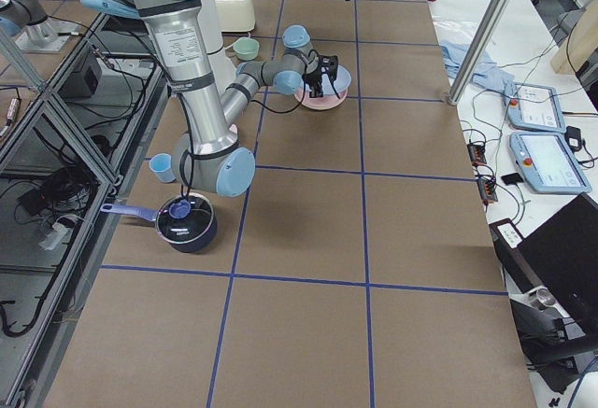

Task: Stack three plates with pink and blue
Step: 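Lift the light blue plate and lower it onto the pink plate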

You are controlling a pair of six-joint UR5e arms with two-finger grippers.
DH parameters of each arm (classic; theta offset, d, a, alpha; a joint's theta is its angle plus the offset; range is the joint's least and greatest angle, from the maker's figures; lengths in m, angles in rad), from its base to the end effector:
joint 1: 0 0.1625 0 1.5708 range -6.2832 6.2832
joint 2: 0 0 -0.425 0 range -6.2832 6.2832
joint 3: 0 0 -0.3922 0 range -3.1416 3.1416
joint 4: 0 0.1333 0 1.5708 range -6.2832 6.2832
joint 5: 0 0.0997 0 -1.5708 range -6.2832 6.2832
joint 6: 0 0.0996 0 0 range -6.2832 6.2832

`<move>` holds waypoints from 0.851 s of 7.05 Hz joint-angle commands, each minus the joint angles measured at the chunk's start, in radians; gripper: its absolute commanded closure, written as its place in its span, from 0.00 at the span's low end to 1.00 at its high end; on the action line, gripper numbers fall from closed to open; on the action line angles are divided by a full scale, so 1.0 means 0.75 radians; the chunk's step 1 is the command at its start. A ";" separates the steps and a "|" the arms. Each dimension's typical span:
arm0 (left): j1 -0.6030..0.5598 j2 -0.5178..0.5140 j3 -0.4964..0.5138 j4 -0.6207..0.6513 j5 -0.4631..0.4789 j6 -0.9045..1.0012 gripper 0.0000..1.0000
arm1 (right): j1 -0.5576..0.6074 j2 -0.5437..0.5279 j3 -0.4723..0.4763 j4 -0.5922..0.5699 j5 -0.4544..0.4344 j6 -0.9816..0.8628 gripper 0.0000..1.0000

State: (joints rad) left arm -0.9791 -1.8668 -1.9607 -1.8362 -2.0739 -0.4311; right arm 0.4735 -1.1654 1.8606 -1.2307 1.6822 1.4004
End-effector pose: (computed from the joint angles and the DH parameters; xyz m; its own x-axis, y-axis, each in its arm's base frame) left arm 0.2396 -0.5094 0.2901 0.5970 0.5386 -0.5945 -0.0819 0.7782 0.6227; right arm -0.4825 -0.3846 0.2666 0.5100 0.0719 0.8572 -0.2857 0.9541 0.0899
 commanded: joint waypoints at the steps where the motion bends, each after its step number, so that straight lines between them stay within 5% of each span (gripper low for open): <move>1: 0.001 0.000 0.000 0.000 0.000 0.000 0.00 | -0.030 0.008 -0.016 -0.001 -0.016 0.000 1.00; 2: 0.001 0.000 0.002 0.000 0.000 0.000 0.00 | -0.038 0.018 -0.020 -0.003 -0.018 0.010 0.82; 3: 0.001 0.000 0.002 0.000 0.000 0.000 0.00 | -0.060 0.028 -0.049 -0.001 -0.086 0.073 0.26; 4: -0.002 0.000 0.002 0.000 0.000 0.000 0.00 | -0.085 0.050 -0.073 -0.003 -0.188 0.076 0.01; 6: -0.002 0.002 0.004 0.000 -0.002 0.000 0.00 | -0.039 0.107 -0.057 -0.117 -0.143 0.060 0.00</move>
State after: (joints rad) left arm -0.9800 -1.8666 -1.9584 -1.8362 -2.0743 -0.4310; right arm 0.4224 -1.1124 1.8123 -1.2561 1.5610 1.4514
